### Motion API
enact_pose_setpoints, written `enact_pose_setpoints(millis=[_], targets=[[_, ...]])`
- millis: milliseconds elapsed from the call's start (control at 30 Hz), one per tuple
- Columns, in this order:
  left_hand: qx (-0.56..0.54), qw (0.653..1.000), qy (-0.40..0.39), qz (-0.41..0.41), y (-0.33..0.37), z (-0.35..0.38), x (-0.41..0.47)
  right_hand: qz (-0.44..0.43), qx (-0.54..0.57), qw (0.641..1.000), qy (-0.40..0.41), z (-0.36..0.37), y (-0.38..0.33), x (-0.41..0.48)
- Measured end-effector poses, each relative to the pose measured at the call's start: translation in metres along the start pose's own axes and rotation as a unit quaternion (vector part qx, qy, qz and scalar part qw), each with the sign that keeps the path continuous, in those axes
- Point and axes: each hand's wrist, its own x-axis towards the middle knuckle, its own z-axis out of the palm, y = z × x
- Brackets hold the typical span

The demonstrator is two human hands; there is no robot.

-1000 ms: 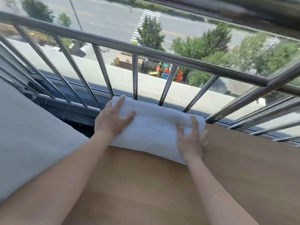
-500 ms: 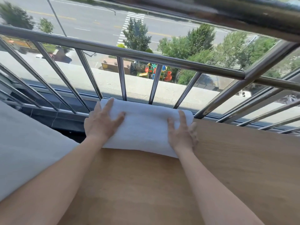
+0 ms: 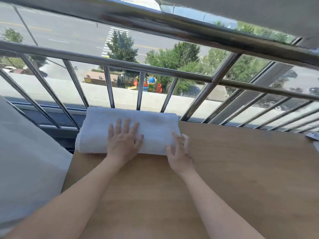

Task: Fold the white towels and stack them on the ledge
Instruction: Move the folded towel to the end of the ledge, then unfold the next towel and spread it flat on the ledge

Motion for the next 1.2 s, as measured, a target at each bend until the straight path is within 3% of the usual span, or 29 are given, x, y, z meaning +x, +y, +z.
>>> enact_pose_setpoints(millis=[200, 300, 400, 533, 833, 1200], targets=[[-0.007, 0.977, -0.115, 0.180, 0.067, 0.002, -0.027, 0.045, -0.049, 0.997, -0.036, -0.036, 0.031, -0.051], [-0.070, 0.973, -0.144, 0.166, 0.081, -0.007, -0.051, 0.073, -0.075, 0.991, -0.078, -0.060, 0.053, -0.079], [-0.052, 0.977, -0.178, 0.104, 0.100, -0.011, -0.088, 0.063, -0.103, 0.988, -0.102, -0.089, 0.075, -0.103], [-0.013, 0.990, -0.128, 0.060, 0.154, -0.006, -0.137, 0.021, -0.195, 0.977, -0.085, -0.128, 0.107, -0.137], [0.033, 0.992, -0.055, 0.109, 0.324, 0.021, -0.213, 0.043, -0.163, 0.984, -0.056, -0.236, 0.218, -0.223], [0.021, 0.977, -0.068, 0.202, 0.498, 0.063, -0.242, 0.090, -0.148, 0.985, 0.003, -0.349, 0.331, -0.284]])
